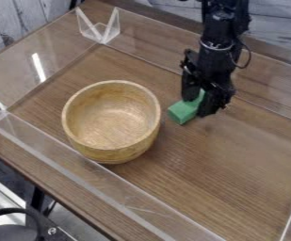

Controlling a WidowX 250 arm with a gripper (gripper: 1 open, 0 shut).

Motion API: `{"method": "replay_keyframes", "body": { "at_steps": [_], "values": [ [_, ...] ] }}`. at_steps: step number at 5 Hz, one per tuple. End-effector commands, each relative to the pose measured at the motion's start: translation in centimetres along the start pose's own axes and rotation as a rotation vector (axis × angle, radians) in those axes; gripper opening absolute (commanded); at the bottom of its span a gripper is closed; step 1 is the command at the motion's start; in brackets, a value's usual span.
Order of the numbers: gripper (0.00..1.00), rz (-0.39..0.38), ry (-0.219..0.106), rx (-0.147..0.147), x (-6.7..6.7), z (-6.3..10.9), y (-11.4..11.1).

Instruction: Put the green block in the brown bowl

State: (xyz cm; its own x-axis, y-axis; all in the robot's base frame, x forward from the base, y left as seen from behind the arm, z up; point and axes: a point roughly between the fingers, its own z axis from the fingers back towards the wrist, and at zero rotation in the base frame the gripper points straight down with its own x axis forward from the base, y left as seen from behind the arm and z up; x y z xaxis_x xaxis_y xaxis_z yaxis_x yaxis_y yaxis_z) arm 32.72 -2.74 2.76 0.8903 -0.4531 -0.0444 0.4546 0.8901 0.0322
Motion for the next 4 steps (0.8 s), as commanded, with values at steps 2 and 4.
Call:
{"method": "replay_keyframes", "body": {
  "at_steps": [2,4],
  "values": [
    [0.00,-0.051,-0.098,-0.030,0.0,-0.5,-1.1],
    [1.00,-0.077,-0.043,-0.003,-0.4,-1.9,-1.9]
  ]
}}
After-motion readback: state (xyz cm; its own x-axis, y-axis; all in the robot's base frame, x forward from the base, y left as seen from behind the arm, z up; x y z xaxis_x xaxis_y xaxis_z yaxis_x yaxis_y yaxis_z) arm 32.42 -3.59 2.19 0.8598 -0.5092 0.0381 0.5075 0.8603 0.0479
